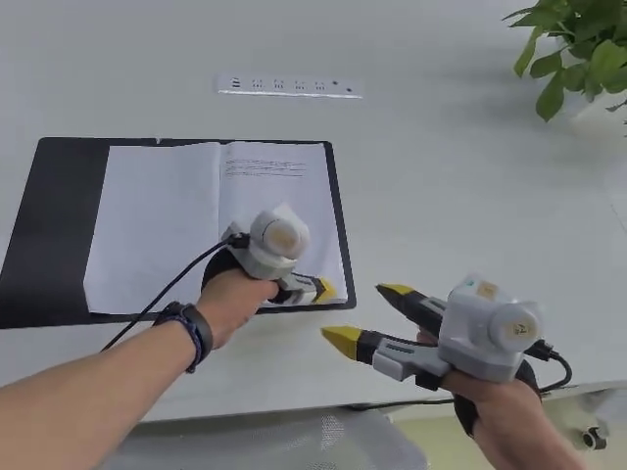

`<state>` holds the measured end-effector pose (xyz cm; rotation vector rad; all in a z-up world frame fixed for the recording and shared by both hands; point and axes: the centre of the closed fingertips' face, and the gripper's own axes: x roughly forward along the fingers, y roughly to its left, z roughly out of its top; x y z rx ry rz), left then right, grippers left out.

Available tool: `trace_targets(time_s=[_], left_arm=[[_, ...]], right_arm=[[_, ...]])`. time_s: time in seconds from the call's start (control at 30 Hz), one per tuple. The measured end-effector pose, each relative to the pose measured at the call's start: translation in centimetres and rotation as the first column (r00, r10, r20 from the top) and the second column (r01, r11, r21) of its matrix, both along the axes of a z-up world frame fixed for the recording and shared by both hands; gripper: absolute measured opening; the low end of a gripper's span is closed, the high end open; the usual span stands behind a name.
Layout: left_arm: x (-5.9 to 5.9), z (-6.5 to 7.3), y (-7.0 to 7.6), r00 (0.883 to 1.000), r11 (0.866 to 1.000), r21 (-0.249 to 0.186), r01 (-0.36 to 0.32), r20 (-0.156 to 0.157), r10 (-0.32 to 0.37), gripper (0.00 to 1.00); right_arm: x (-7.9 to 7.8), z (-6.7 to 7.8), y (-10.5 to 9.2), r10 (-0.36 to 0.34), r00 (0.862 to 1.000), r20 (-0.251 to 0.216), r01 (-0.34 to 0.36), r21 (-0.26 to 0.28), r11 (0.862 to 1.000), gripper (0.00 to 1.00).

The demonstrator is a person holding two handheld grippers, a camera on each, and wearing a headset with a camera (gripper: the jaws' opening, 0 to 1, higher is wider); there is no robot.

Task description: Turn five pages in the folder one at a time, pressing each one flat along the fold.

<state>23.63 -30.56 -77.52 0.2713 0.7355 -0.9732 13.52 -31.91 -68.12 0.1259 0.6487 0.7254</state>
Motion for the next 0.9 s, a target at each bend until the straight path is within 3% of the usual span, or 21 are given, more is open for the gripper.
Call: trace_targets(time_s=[0.23,0.3,0.57,0.9], left_arm=[[-0.40,-0.65,-0.10,0.999,0.999,0.035,0.035,0.019,-0.035,0.74],[-0.44,-0.84,0.08,0.998,0.997,0.061,0.055,0.041,-0.057,0.72],[-0.41,-0.93,0.21,0.995,0.995,0.070,0.070,0.059,-0.074,0.71],[-0.18,-0.96,0.38,0.995,0.995,0.058,0.082,0.050,-0.085,0.68]], right_arm=[[0.15,-0.05,-0.06,-0.001,1.000,-0.003,0.001,0.003,1.000,0.66],[0.15,-0.16,-0.13,0.000,1.000,-0.006,0.000,0.001,1.000,0.65],[0.31,-0.33,-0.24,0.000,1.000,-0.010,0.000,0.003,1.000,0.64],[0.93,-0.29,-0.32,-0.001,1.000,0.001,0.001,0.013,1.000,0.64]])
